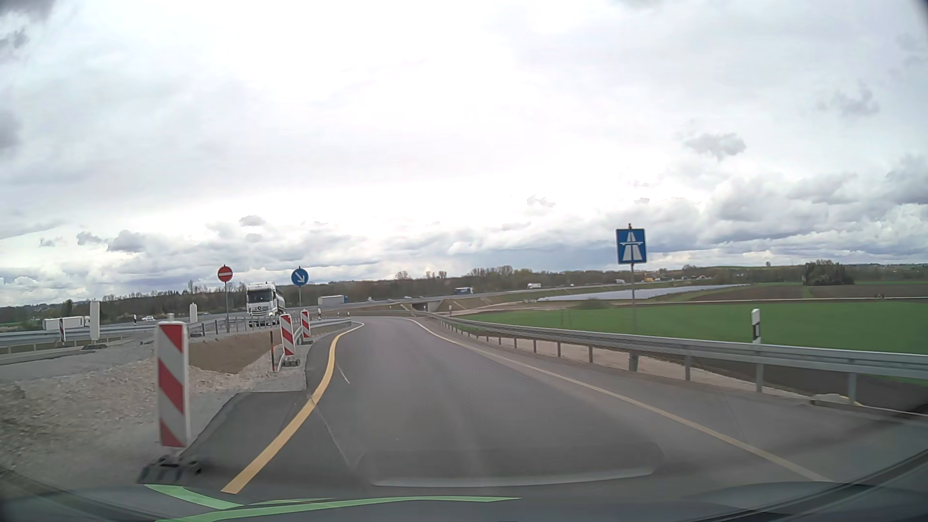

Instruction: Follow the waypoints while adhering to traffic rules and regulations

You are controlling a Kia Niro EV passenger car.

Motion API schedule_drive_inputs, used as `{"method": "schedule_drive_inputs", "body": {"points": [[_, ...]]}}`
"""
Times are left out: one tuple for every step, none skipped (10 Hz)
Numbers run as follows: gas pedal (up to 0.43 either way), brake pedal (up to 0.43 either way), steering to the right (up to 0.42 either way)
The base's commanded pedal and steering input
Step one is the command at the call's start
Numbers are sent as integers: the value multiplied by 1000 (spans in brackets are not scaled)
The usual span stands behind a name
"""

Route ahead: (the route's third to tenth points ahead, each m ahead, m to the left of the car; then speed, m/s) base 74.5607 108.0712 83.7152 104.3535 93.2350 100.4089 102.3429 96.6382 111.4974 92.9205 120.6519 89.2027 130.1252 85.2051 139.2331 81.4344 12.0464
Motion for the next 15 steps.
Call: {"method": "schedule_drive_inputs", "body": {"points": [[197,0,-55],[197,0,-56],[197,0,-56],[197,0,-56],[197,0,-55],[197,0,-52],[197,0,-46],[197,0,-39],[197,0,-32],[197,0,-27],[197,0,-23],[197,0,-19],[197,0,-13],[197,0,-6],[197,0,-3]]}}
